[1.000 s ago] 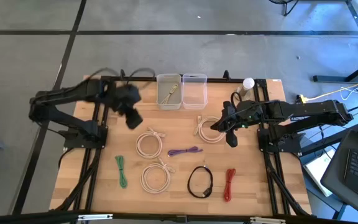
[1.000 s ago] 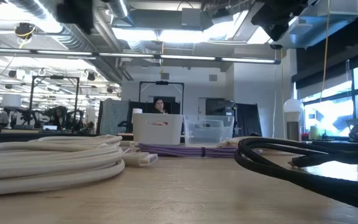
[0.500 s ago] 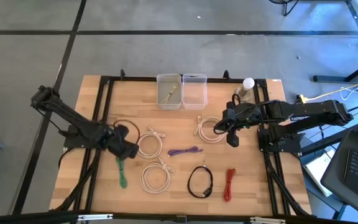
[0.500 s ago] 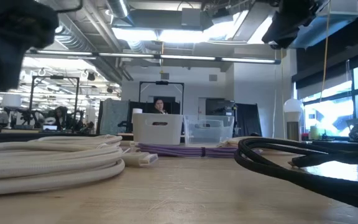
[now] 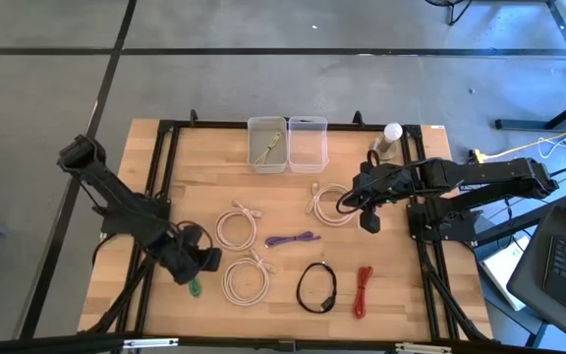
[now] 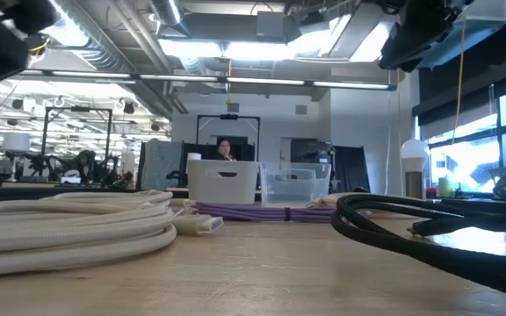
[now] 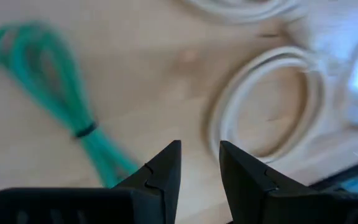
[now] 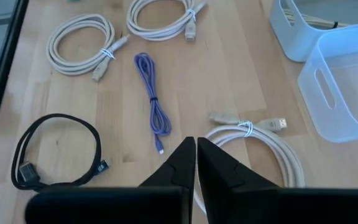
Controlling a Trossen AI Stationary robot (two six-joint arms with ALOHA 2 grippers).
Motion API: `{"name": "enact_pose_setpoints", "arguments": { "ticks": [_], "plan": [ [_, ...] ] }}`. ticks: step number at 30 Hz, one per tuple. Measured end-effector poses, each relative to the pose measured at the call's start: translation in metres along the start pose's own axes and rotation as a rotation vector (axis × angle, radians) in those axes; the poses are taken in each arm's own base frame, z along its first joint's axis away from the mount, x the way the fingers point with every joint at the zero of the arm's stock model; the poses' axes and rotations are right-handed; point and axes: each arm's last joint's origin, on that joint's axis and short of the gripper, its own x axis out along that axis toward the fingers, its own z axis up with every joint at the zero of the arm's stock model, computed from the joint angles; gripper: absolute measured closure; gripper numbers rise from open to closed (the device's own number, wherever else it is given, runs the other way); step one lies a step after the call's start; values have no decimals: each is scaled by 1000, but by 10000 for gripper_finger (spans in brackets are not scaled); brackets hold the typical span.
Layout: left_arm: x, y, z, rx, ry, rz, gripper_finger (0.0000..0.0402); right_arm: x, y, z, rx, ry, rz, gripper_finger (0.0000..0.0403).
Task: Pick and place USB-C Cables
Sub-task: Put the green charger cable into the gray bin
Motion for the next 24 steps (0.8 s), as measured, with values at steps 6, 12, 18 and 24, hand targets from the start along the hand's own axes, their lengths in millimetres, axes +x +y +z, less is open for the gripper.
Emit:
{"name": "enact_pose_setpoints", "arguments": {
  "ticks": [6, 12, 18, 24],
  "plan": [
    [17, 9, -14, -51, 31, 110, 300, 0, 0, 0, -25, 2, 0, 382],
    [26, 11, -13, -60, 30, 194, 300, 0, 0, 1, -41, -10, 2, 382],
    [23, 18, -17, -74, 147, 338, 300, 0, 0, 1, -46, -9, 2, 382],
    [28, 21, -3, -95, -1, 397, 300, 0, 1, 4, -50, -41, 7, 382]
  ]
}}
